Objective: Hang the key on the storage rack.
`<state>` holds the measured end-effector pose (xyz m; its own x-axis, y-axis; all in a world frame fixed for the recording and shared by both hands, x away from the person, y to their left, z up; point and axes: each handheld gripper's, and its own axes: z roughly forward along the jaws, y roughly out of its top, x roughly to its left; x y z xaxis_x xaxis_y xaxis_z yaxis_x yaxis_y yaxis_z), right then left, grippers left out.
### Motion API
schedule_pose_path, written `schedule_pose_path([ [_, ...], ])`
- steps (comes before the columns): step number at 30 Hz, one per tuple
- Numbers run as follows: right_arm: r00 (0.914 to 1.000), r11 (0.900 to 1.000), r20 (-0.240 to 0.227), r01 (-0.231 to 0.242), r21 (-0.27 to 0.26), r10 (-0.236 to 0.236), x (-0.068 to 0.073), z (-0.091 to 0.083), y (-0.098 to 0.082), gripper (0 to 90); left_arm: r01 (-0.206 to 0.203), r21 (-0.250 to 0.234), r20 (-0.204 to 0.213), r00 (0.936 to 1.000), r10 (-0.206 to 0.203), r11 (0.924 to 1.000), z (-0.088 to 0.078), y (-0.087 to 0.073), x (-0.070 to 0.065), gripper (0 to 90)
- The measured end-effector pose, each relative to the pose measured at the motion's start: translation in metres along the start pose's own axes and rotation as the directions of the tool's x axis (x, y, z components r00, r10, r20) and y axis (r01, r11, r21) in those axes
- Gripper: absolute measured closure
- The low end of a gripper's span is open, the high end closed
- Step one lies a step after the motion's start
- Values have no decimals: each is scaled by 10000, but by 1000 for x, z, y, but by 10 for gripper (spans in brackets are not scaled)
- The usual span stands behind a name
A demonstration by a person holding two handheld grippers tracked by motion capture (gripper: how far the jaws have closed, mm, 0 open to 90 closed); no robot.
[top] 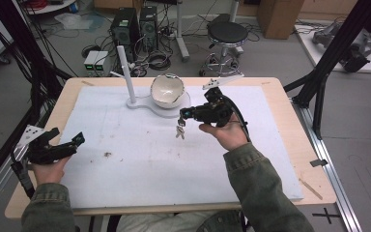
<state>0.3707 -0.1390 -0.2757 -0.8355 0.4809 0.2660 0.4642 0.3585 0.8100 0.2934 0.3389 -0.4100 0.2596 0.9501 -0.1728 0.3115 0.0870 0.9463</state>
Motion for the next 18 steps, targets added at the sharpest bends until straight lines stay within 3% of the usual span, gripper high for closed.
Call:
schedule_pose_path([
  [18,9991,9998,-367,198,33,-197,5,33,48,891,66,-41,1,10000,-66,10000,0,0,2,17],
])
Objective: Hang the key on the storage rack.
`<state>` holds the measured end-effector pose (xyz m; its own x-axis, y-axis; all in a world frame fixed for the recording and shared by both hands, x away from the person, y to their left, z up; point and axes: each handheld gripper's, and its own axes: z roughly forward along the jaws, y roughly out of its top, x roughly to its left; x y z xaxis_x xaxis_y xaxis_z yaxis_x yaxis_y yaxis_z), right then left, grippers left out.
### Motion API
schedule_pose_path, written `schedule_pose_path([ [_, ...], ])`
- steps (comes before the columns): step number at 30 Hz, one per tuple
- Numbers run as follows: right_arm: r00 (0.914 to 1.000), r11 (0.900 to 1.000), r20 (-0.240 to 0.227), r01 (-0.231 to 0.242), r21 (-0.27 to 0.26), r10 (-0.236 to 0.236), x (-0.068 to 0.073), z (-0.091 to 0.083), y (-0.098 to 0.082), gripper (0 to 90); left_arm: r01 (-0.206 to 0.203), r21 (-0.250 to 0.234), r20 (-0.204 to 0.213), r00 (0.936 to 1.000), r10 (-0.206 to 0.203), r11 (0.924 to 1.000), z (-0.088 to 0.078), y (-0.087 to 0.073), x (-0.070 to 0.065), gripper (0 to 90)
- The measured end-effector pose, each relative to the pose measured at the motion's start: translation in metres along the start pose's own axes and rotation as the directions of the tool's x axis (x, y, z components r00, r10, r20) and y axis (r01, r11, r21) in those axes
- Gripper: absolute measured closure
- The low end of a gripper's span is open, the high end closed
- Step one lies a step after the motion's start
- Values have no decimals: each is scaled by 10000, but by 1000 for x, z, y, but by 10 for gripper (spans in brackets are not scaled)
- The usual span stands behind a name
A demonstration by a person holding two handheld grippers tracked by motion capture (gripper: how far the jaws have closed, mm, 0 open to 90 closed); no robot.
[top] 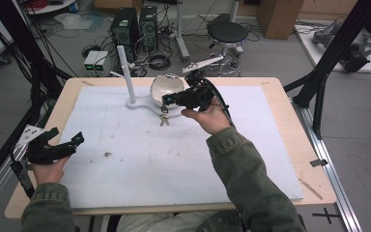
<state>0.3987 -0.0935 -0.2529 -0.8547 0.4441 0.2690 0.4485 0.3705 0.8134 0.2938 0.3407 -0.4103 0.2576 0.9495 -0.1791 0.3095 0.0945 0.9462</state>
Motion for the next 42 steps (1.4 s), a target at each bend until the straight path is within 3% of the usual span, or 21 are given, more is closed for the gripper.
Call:
schedule_pose_path([
  [11,9997,10000,-241,-79,-25,78,1,16,26,890,54,5,-8,10000,-54,10000,0,0,2,17],
  [17,9979,9986,-379,-521,-117,516,-7,28,41,890,110,-40,48,9999,-109,9999,0,0,1,17],
  [25,9987,9988,-159,-493,41,493,-12,45,62,891,173,-58,52,9998,-173,9998,0,0,2,17],
  [30,9997,9996,-21,-224,157,224,-12,54,76,890,229,-83,121,9997,-228,9997,1,0,0,17],
  [42,9989,9987,25,-474,164,474,-21,74,99,891,339,-157,168,9993,-336,9993,1,0,1,17],
])
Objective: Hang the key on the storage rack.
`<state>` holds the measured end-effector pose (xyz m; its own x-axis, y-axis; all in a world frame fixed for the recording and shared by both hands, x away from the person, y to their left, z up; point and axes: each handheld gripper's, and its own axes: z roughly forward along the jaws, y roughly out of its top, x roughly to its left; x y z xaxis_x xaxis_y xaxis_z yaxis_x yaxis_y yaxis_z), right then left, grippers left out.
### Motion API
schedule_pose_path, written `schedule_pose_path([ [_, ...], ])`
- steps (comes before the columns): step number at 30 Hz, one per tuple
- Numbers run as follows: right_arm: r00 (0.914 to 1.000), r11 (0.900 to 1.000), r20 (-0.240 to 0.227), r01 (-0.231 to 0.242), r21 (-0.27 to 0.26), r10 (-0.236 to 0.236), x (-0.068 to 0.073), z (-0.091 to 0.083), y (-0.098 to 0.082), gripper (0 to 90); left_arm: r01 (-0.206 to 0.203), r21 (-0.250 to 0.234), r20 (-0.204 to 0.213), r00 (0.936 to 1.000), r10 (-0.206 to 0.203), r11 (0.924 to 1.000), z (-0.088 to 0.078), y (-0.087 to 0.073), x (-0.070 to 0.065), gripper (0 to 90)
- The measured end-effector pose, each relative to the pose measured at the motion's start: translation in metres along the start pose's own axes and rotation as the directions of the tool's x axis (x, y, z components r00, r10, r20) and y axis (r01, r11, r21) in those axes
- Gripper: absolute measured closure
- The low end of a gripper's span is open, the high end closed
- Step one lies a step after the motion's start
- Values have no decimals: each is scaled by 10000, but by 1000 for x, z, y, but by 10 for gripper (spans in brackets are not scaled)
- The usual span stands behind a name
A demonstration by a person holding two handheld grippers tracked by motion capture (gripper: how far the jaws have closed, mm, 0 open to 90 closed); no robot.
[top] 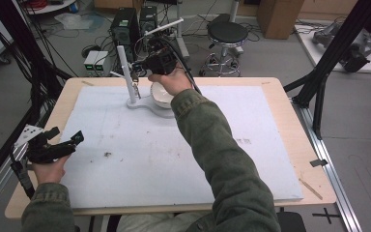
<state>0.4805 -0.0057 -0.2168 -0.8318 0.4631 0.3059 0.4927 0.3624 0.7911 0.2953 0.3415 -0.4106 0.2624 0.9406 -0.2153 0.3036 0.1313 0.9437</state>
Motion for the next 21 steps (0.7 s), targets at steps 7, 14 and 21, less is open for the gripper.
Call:
schedule_pose_path([
  [7,10000,9997,1,-35,-235,35,-3,10,18,891,28,-17,-41,10000,-28,10000,0,0,1,17],
  [14,9998,9995,89,-185,-253,187,-10,19,29,890,84,-21,-9,10000,-85,10000,1,0,2,17],
  [21,9992,9991,103,-388,-185,390,-23,32,31,890,60,-1,-80,9999,-60,10000,-1,0,4,17],
])
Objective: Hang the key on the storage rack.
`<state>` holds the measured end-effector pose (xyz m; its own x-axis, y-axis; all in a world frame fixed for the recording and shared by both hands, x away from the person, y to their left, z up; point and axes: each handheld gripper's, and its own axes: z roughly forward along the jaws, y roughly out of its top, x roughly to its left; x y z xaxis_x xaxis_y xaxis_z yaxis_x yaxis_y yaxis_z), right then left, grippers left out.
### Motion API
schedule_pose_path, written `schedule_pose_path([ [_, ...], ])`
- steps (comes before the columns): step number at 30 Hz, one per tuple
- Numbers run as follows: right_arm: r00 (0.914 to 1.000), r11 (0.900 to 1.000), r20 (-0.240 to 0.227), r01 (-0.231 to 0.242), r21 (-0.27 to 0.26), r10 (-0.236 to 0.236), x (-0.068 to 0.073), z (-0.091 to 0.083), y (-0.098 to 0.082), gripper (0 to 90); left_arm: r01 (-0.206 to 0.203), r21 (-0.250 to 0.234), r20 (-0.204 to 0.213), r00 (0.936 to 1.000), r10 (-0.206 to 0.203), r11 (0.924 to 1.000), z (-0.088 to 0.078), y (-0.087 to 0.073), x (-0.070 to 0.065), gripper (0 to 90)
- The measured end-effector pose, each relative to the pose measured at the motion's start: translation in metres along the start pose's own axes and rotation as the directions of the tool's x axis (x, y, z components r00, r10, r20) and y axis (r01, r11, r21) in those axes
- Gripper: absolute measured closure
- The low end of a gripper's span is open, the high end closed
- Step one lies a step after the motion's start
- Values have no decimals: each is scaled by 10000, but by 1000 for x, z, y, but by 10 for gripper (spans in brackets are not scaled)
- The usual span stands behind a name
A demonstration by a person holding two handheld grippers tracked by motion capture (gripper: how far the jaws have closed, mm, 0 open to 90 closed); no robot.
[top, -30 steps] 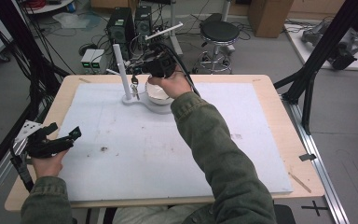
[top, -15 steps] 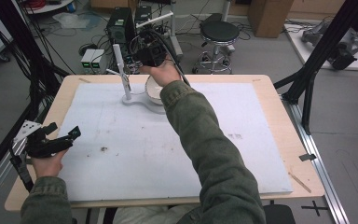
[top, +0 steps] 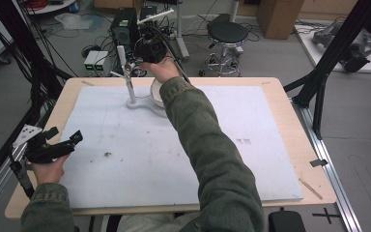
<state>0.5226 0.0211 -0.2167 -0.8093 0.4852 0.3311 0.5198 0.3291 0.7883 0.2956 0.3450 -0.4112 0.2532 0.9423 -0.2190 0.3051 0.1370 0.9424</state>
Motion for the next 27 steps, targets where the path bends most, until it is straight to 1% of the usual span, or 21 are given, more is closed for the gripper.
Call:
schedule_pose_path([
  [4,9998,9998,-37,-191,-96,191,-11,6,0,891,-16,-16,21,10000,16,10000,-1,0,-1,17],
  [8,9994,9992,-31,-345,-197,345,-17,8,4,890,-23,16,12,10000,23,10000,0,-1,0,17],
  [11,9994,9991,-83,-344,-262,342,-18,9,9,890,-17,19,1,10000,17,10000,0,-1,0,17],
  [17,9997,9995,25,-228,-202,229,-16,13,18,890,-5,3,2,10000,5,10000,-1,-1,0,17],
  [27,9996,9997,139,-233,3,233,-21,27,20,891,-1,54,-15,10000,1,10000,-4,-2,1,17],
])
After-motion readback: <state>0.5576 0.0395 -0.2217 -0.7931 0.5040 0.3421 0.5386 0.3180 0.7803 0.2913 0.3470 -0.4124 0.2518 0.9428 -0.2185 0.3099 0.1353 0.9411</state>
